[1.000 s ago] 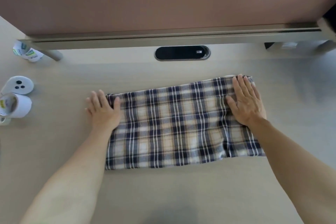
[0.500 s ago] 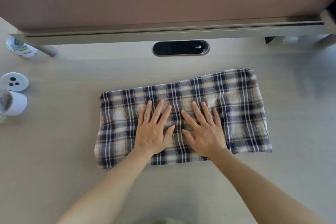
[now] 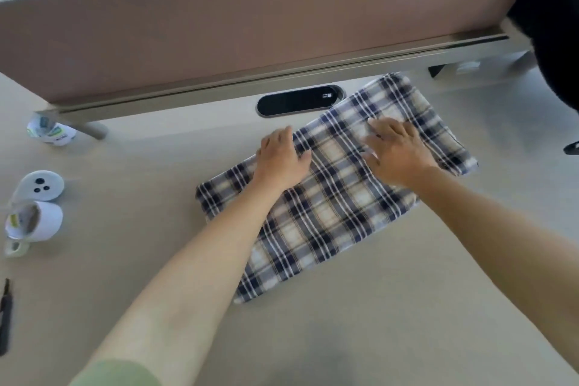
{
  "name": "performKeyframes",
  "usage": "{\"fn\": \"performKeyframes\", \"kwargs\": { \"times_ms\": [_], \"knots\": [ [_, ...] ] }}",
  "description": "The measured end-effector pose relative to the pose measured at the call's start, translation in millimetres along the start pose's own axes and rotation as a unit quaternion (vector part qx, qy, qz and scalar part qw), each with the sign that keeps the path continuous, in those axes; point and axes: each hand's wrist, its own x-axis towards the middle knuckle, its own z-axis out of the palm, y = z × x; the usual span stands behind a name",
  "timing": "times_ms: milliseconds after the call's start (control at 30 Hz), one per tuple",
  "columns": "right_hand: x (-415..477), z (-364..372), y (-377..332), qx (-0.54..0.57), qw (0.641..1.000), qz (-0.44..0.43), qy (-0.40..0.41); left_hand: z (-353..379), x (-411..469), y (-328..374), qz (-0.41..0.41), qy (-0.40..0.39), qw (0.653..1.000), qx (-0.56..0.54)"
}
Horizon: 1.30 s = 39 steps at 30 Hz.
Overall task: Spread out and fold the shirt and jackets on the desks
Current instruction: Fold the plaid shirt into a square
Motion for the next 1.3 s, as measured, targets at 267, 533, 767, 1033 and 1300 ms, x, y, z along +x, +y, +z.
{"fn": "performKeyframes", "kwargs": {
  "times_ms": [267,533,767,1033,1300],
  "knots": [
    [-103,17,-64,0.578,0.752,0.3,-0.099,-1,55,36,-0.05,-0.025,0.99,0.126],
    [-112,37,-96,0.748,0.465,0.46,-0.113,-19,56,58,-0.092,-0.116,0.984,0.103],
    [-103,31,-117,0.79,0.357,0.496,-0.05,-75,30,49,-0.111,-0.221,0.966,-0.077],
    [-87,13,-135,0.843,0.367,0.385,-0.082,-142,-23,1,-0.155,-0.2,0.936,-0.245],
    [-101,-70,-142,0.916,0.31,0.205,-0.154,-209,-104,-72,-0.172,-0.089,0.933,-0.304]
  ]
}}
